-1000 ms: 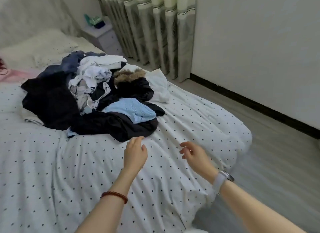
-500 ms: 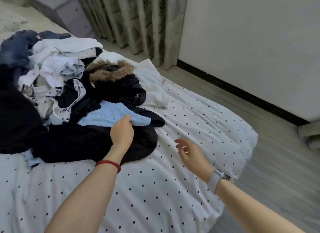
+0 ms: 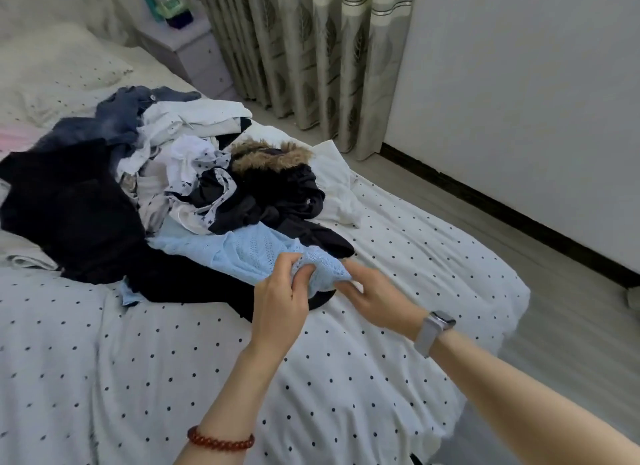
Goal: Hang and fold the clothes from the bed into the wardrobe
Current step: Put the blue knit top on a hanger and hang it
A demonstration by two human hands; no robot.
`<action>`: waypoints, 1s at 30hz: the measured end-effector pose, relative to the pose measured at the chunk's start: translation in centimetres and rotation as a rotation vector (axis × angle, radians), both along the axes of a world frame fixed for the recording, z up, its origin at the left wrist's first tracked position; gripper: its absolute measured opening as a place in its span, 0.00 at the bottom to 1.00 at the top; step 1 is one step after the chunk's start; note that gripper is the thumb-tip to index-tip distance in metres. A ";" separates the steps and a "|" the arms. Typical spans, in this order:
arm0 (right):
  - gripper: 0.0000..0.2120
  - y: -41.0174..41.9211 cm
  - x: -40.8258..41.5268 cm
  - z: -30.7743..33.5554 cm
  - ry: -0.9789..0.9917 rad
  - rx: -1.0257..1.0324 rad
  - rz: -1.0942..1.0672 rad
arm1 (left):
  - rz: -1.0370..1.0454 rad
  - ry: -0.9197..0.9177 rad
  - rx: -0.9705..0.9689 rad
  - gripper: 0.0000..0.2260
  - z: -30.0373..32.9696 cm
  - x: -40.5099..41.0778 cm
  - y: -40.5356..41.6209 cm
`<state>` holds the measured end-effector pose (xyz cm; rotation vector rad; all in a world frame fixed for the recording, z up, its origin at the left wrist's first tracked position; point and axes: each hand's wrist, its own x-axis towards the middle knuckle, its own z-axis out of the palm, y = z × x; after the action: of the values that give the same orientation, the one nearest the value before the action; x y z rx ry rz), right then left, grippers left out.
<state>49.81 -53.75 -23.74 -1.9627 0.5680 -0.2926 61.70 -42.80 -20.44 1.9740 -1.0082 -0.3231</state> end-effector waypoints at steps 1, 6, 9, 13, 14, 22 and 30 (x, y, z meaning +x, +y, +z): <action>0.09 0.1 -1.4 0.4 -0.013 0.020 -0.065 | 0.004 0.002 -0.026 0.09 0.8 -0.9 0.2; 0.10 0.1 -7.6 3.5 -0.203 0.113 -0.352 | -0.227 -0.044 -0.114 0.09 2.9 -7.4 -0.5; 0.09 -0.1 -11.5 5.7 -0.274 0.039 -0.467 | -0.261 -0.001 -0.148 0.11 4.0 -11.3 -1.8; 0.09 -0.2 -18.9 8.9 -0.366 -0.062 -0.638 | -0.400 -0.001 -0.218 0.12 6.6 -17.6 -4.3; 0.09 -0.2 -21.0 9.5 -0.391 -0.070 -0.697 | -0.446 -0.001 -0.237 0.14 7.1 -19.4 -5.0; 0.09 3.4 -42.7 13.5 -0.352 -0.251 -1.216 | -0.967 -0.046 0.016 0.20 9.6 -37.8 -7.3; 0.10 12.0 -62.5 15.9 -0.116 -0.225 -1.482 | -1.305 0.022 0.038 0.13 8.5 -53.4 -5.9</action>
<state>-12.72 -41.78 -7.85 -1.3352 1.8861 -1.3850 8.29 -48.69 -11.91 1.0589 -2.1601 -1.0386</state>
